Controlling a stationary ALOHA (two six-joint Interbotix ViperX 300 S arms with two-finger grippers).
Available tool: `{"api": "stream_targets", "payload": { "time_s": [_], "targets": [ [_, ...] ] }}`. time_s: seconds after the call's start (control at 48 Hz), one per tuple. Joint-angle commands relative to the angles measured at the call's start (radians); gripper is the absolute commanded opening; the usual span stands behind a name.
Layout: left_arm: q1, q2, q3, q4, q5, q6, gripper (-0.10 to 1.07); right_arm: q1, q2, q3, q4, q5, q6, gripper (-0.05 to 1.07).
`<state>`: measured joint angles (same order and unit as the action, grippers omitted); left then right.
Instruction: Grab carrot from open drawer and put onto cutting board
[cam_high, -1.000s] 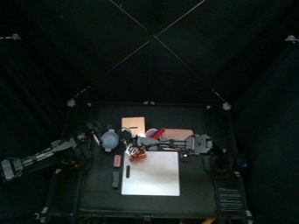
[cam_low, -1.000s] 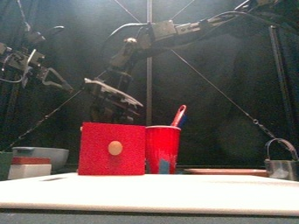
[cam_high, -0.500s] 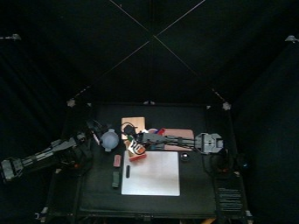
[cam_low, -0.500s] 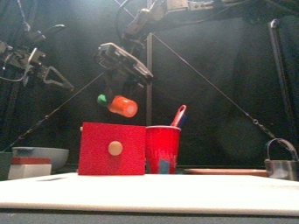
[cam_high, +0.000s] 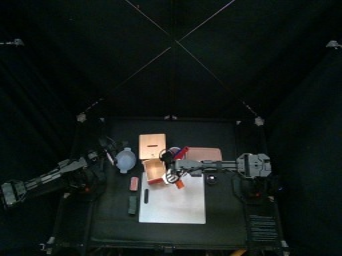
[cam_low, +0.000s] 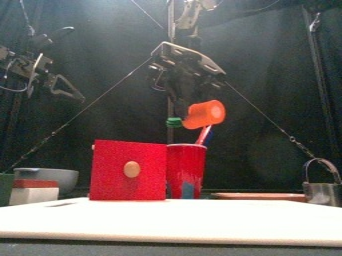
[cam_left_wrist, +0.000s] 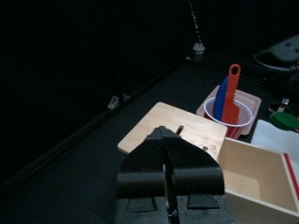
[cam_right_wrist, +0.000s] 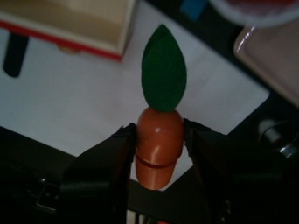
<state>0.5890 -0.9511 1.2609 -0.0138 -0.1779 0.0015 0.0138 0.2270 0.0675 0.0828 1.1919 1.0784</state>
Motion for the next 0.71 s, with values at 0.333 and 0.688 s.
{"api": "stream_targets", "payload": {
  "time_s": [0.333,0.688],
  "targets": [
    [-0.046,0.003,-0.035,0.000,-0.009,-0.003,0.01,0.063,-0.049,0.279,0.051,-0.566,0.301,0.69],
    [-0.066,0.003,-0.032,0.000,-0.011,-0.003,0.01,0.091,-0.054,0.318,-0.066,-0.588,0.442,0.83]
  ]
}}
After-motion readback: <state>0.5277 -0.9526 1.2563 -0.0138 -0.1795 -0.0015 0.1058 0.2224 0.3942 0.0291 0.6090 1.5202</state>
